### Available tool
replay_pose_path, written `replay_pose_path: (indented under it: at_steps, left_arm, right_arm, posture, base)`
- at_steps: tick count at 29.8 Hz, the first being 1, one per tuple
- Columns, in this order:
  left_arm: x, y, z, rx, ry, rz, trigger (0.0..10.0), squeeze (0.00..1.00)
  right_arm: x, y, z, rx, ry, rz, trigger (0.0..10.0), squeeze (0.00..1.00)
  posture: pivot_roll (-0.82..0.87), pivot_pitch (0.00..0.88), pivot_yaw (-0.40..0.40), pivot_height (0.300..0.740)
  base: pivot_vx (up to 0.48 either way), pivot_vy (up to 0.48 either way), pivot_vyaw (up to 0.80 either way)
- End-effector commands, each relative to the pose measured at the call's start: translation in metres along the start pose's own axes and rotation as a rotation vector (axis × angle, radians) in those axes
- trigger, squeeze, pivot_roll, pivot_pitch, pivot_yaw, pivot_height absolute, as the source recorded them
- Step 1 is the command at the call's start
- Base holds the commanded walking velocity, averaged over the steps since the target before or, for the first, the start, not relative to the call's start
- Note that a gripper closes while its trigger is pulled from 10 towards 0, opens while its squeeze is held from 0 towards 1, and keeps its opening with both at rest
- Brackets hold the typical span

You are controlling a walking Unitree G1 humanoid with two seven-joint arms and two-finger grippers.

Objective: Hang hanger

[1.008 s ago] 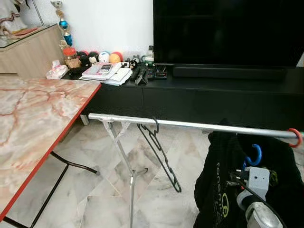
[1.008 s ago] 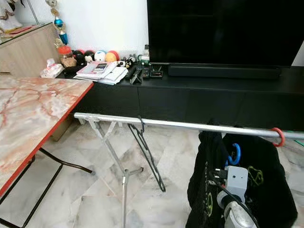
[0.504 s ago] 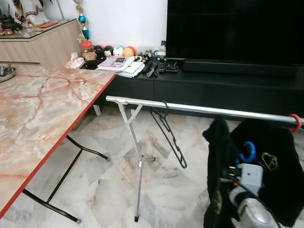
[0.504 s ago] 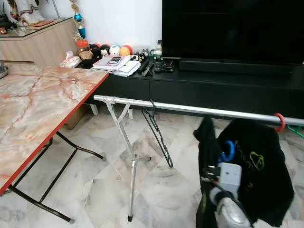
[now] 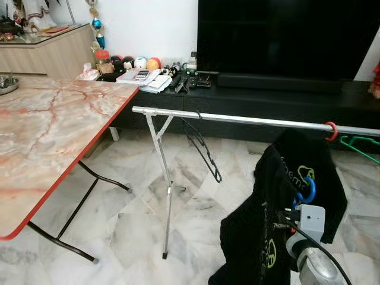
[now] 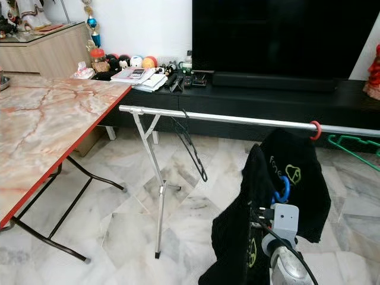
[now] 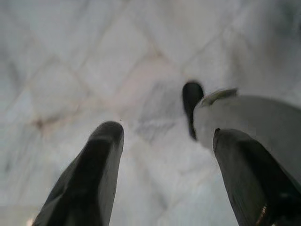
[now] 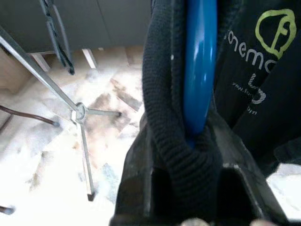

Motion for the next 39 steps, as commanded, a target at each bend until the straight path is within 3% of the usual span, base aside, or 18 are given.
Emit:
replay_pose_path:
  at_steps: [1,10,15,18,20,21,25,26,28,30,31,32,33,35,36,38,39]
  left_arm:
    - [-0.003,-0.001,-0.004,-0.010,-0.016,0.010,10.0,0.00]
    - [0.006,0.001,0.000,0.012,-0.047,0.023,10.0,0.00]
    - [0.005,0.003,0.030,0.112,-0.026,0.040,10.0,0.00]
    - [-0.005,0.001,0.067,0.233,0.011,0.050,10.0,0.00]
    - [-0.017,-0.007,0.115,0.384,0.095,0.061,10.0,0.00]
    - [-0.020,-0.010,0.127,0.423,0.118,0.062,10.0,0.00]
    - [-0.023,-0.016,0.150,0.491,0.151,0.055,10.0,0.00]
    - [-0.018,-0.022,0.170,0.546,0.166,0.013,10.0,0.00]
    - [0.015,-0.041,0.217,0.681,0.311,-0.175,10.0,0.00]
    - [0.054,-0.059,0.240,0.745,0.490,-0.345,10.0,0.00]
    - [0.054,-0.059,0.240,0.745,0.490,-0.345,10.0,0.00]
    - [0.064,-0.063,0.242,0.747,0.542,-0.391,10.0,0.00]
    - [0.091,-0.071,0.243,0.752,0.668,-0.497,10.0,0.00]
    - [0.111,-0.078,0.242,0.757,0.762,-0.572,10.0,0.00]
    - [0.124,-0.084,0.241,0.766,0.793,-0.624,10.0,0.00]
    - [0.129,-0.086,0.242,0.769,0.797,-0.645,10.0,0.00]
    - [0.140,-0.091,0.241,0.775,0.810,-0.688,10.0,0.00]
  right_arm:
    - [0.003,0.001,0.003,0.010,-0.010,-0.009,10.0,0.00]
    - [0.000,0.005,0.004,-0.008,-0.024,0.003,10.0,0.00]
    - [0.015,0.005,0.000,-0.072,-0.135,0.008,10.0,0.00]
    - [0.018,0.005,-0.002,-0.122,-0.218,0.101,10.0,0.00]
    - [0.029,0.004,0.003,-0.154,-0.318,0.158,10.0,0.00]
    - [0.032,0.003,0.004,-0.166,-0.338,0.166,10.0,0.00]
    - [0.037,0.002,0.005,-0.192,-0.380,0.198,10.0,0.00]
    - [0.039,0.000,0.006,-0.215,-0.415,0.237,10.0,0.00]
    - [0.040,-0.009,0.008,-0.271,-0.528,0.368,10.0,0.00]
    - [0.041,-0.019,0.011,-0.315,-0.616,0.480,10.0,0.00]
    - [0.041,-0.019,0.011,-0.315,-0.616,0.480,10.0,0.00]
    - [0.042,-0.021,0.014,-0.321,-0.636,0.502,10.0,0.00]
    - [0.046,-0.026,0.019,-0.334,-0.675,0.541,10.0,0.00]
    - [0.048,-0.031,0.023,-0.341,-0.705,0.571,10.0,0.00]
    - [0.046,-0.036,0.025,-0.344,-0.724,0.608,10.0,0.00]
    - [0.045,-0.039,0.025,-0.346,-0.730,0.628,10.0,0.00]
    - [0.042,-0.046,0.026,-0.348,-0.733,0.675,10.0,0.00]
  posture:
    - [0.01,0.000,0.007,0.740]
    - [0.03,0.000,-0.004,0.740]
    - [0.02,0.000,0.000,0.740]
    - [0.02,0.000,0.000,0.740]
    - [0.02,0.000,-0.006,0.740]
    - [0.03,0.000,-0.007,0.740]
    - [0.03,0.000,-0.008,0.740]
    - [0.03,0.000,-0.009,0.740]
    - [0.04,0.000,-0.008,0.740]
    - [0.04,0.000,-0.002,0.740]
    - [0.04,0.000,-0.002,0.740]
    - [0.04,0.000,0.001,0.740]
    - [0.03,0.000,0.010,0.740]
    - [0.02,0.000,0.014,0.740]
    - [0.01,0.000,0.025,0.740]
    - [0.01,0.000,0.029,0.740]
    - [0.01,0.000,0.029,0.740]
  base:
    - [0.000,0.000,0.00]
    - [0.000,0.000,0.00]
    - [0.000,0.000,0.00]
    - [0.000,0.000,0.00]
    - [0.000,0.000,0.00]
    - [0.000,0.000,0.00]
    - [0.000,0.000,0.00]
    - [0.000,0.000,0.00]
    - [0.000,0.000,0.00]
    - [0.000,0.000,0.00]
    - [0.000,0.000,0.00]
    - [0.000,0.000,0.00]
    - [0.000,0.000,0.00]
    - [0.000,0.000,0.00]
    - [0.000,0.000,0.00]
    - [0.000,0.000,0.00]
    - [0.000,0.000,0.00]
Point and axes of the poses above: a point about 5 cm out from each wrist's last joint towards the gripper, its own y axis pointing out of the wrist towards the gripper, its own z axis along the axis of the wrist's last joint, x = y × z, the point moved 5 cm from there along y, pointing out of the wrist towards the gripper
